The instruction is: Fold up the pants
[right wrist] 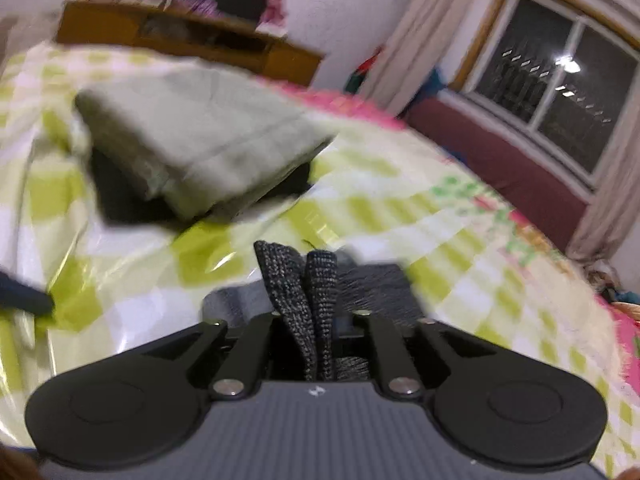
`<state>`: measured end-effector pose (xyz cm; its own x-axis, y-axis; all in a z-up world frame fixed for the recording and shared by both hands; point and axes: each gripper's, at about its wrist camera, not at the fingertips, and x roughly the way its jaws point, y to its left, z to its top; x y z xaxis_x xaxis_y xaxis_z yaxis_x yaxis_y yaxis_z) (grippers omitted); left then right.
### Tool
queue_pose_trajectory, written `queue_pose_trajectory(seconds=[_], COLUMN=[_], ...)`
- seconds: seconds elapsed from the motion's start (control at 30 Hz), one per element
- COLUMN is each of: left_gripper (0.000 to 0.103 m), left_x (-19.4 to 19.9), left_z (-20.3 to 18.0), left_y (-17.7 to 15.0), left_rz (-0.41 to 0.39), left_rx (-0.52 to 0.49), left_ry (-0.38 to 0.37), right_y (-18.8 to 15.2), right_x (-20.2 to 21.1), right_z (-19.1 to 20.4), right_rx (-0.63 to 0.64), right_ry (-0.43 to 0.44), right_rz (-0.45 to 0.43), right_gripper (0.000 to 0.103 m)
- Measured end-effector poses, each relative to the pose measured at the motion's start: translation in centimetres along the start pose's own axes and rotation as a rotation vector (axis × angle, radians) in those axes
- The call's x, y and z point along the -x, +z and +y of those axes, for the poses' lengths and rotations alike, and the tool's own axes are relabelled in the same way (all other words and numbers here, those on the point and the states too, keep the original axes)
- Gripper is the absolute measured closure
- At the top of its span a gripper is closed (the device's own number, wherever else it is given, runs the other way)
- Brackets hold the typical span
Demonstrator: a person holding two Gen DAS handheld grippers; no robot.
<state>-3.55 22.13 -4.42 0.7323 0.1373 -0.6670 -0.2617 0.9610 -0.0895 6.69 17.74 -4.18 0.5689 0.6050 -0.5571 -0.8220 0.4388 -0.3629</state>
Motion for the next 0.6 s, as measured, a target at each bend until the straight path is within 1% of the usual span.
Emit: queue_pose_trajectory(seconds=[0.03,0.07,0.1,0.13,0.17,0.2,0.27,0.33,0.37,0.43,0.53,0.6], left_gripper=[0.012,0.012,0.012,0.012,0.012,0.012,0.012,0.012,0.012,0.012,0.012,0.012], left_x=[0.1,0.3,0.5,0.7,1.0,1.2,1.8,2.6,3.0,3.9,4.5,3.9], left_z=[-0.1,-0.1,-0.1,-0.1,-0.1,-0.1,-0.2,-0.4,-0.6,-1.2,-3.3,-5.6], left_y=[0.0,0.1,0.1,0.1,0.0,0.0,0.2,0.7,1.1,2.2,4.2,5.5], left_rz=[0.005,0.013,0.021,0.027,0.03,0.035,0.037,0.018,0.001,-0.048,-0.134,-0.182], left_rx=[-0.006,-0.014,-0.024,-0.034,-0.044,-0.054,-0.076,-0.1,-0.108,-0.124,-0.167,-0.219], left_ry=[0.004,0.013,0.023,0.033,0.043,0.054,0.077,0.102,0.112,0.12,0.097,0.049], right_y=[-0.1,-0.1,0.0,0.1,0.3,0.4,0.3,-0.5,-1.4,-3.9,-9.5,-13.8], right_x=[-0.2,0.1,0.7,1.4,2.3,3.4,5.8,8.3,9.6,12.1,15.7,17.5], right_z=[0.4,0.4,0.1,-0.6,-1.5,-2.4,-4.3,-6.5,-8.0,-11.2,-16.2,-19.6], right_rx=[0.02,0.025,0.005,-0.034,-0.084,-0.129,-0.201,-0.258,-0.295,-0.364,-0.493,-0.618], right_ry=[0.019,0.021,0.041,0.084,0.128,0.157,0.172,0.157,0.145,0.086,-0.084,-0.183], right_rz=[0.009,-0.003,-0.015,-0.027,-0.043,-0.066,-0.114,-0.142,-0.141,-0.12,-0.02,0.064], right_gripper=[0.075,0.072,0.066,0.063,0.058,0.056,0.054,0.051,0.047,0.046,0.045,0.043])
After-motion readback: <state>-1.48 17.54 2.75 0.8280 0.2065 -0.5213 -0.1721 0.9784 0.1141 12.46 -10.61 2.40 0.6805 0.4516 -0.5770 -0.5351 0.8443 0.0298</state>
